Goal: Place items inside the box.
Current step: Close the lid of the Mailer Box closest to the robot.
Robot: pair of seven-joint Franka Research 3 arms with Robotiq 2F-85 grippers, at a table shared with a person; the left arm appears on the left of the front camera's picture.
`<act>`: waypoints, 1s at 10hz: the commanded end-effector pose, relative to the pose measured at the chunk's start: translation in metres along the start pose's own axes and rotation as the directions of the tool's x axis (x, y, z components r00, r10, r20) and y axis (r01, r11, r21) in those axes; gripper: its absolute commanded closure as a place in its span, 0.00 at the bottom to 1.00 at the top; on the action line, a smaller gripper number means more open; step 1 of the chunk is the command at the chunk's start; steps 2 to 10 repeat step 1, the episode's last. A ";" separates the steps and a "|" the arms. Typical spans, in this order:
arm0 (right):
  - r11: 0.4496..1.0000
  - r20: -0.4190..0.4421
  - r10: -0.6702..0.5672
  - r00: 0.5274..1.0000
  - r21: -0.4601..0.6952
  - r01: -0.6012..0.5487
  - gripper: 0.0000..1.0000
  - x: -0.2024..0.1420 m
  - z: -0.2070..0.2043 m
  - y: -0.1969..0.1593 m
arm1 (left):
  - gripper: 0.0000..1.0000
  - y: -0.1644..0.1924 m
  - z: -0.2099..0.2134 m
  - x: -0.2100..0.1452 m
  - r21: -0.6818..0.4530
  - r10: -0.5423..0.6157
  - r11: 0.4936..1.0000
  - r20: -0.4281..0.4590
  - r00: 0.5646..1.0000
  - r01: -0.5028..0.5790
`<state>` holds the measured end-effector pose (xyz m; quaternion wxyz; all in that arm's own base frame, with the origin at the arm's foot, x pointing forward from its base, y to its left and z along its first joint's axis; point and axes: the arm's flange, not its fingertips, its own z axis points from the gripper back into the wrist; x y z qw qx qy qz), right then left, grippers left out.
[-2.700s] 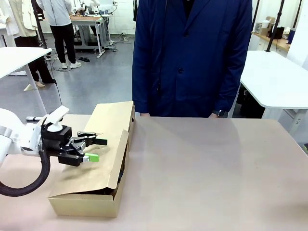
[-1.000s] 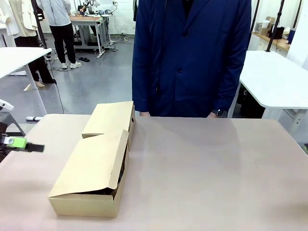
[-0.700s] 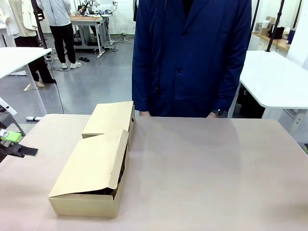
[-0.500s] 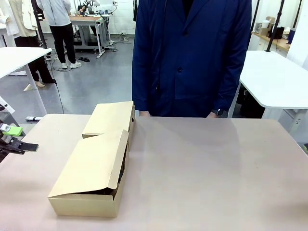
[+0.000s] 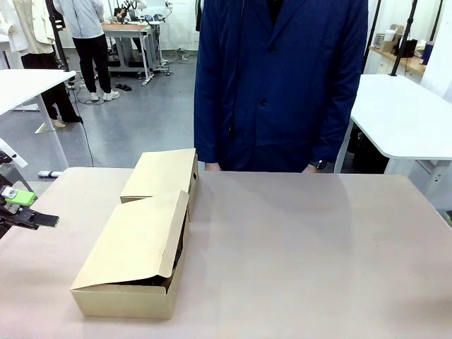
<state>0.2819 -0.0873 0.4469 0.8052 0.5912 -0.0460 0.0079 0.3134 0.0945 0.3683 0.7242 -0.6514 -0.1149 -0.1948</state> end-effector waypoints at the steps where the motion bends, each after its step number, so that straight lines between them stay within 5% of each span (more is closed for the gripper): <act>1: 1.000 0.003 0.014 1.000 0.017 -0.014 0.00 0.001 0.000 0.002 | 0.00 -0.002 0.001 -0.006 -0.004 -0.022 1.000 -0.008 1.000 0.022; 10: 1.000 0.003 0.014 1.000 0.017 -0.014 0.00 0.001 0.000 0.002 | 0.00 -0.002 0.001 -0.006 -0.004 -0.022 1.000 -0.008 1.000 0.022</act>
